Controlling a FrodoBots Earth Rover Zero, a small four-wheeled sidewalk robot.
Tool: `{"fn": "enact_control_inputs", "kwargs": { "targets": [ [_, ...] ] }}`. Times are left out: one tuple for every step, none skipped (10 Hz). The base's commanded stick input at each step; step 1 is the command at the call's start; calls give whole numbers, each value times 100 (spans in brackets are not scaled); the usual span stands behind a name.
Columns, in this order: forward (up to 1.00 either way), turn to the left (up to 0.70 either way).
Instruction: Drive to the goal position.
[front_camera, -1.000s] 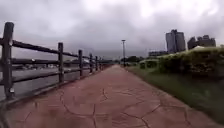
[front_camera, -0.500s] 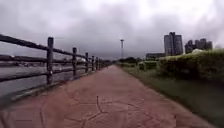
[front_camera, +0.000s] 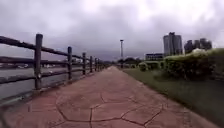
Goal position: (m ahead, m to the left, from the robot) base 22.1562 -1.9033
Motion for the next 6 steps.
{"fn": "enact_control_inputs", "kwargs": {
  "targets": [
    [100, 11],
    [100, 0],
    [100, 0],
    [100, 0],
    [100, 0],
    [100, 0]
  ]
}}
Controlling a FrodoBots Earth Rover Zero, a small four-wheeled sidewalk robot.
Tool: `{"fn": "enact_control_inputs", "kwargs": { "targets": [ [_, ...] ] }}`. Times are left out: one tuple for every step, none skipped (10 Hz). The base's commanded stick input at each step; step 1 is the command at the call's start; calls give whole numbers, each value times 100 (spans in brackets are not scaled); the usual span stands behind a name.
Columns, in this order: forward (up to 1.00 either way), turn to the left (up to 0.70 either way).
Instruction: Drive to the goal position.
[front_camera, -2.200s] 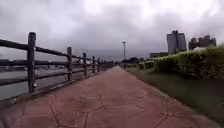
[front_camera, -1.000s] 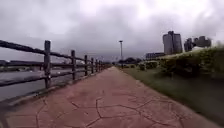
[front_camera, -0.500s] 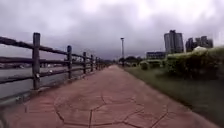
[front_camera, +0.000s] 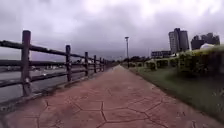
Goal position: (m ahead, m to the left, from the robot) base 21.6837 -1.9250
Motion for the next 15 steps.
{"fn": "enact_control_inputs", "kwargs": {
  "targets": [
    [100, 0],
    [100, 0],
    [100, 0],
    [100, 0],
    [100, 0],
    [100, 0],
    [100, 0],
    [100, 0],
    [100, 0],
    [100, 0],
    [100, -11],
    [100, -25],
    [100, 0],
    [100, 0],
    [100, 0]
  ]
}}
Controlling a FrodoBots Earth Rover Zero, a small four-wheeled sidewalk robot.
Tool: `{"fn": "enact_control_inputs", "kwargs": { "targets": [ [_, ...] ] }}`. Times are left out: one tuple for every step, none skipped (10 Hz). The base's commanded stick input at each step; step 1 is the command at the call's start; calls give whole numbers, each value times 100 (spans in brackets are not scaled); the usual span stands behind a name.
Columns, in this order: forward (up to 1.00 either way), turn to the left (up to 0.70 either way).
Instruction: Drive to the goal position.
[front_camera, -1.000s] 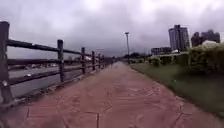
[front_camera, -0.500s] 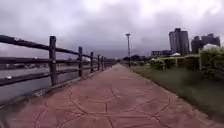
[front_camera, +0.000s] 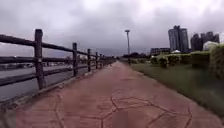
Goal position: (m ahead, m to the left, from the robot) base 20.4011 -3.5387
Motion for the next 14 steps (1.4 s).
{"fn": "enact_control_inputs", "kwargs": {
  "targets": [
    [100, 0],
    [100, 0],
    [100, 0],
    [100, 0],
    [100, 0],
    [100, 0],
    [100, 0],
    [100, 0],
    [100, 0],
    [100, 0],
    [100, 0],
    [100, 0],
    [100, 0],
    [100, 0]
  ]
}}
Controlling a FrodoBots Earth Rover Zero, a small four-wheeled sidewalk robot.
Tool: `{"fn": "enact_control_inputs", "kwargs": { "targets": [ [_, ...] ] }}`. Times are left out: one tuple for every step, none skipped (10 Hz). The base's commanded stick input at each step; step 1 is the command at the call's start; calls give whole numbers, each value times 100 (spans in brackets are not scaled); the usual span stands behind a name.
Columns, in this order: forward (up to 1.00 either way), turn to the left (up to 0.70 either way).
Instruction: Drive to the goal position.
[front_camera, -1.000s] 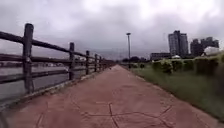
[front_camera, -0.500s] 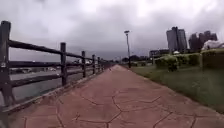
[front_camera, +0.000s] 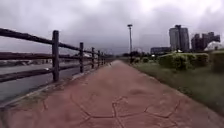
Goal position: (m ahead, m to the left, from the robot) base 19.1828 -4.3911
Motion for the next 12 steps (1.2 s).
{"fn": "enact_control_inputs", "kwargs": {
  "targets": [
    [100, 0],
    [100, 0],
    [100, 0],
    [100, 0],
    [100, 0],
    [100, 0],
    [100, 0],
    [100, 0],
    [100, 0],
    [100, 0],
    [100, 0],
    [100, 0]
  ]
}}
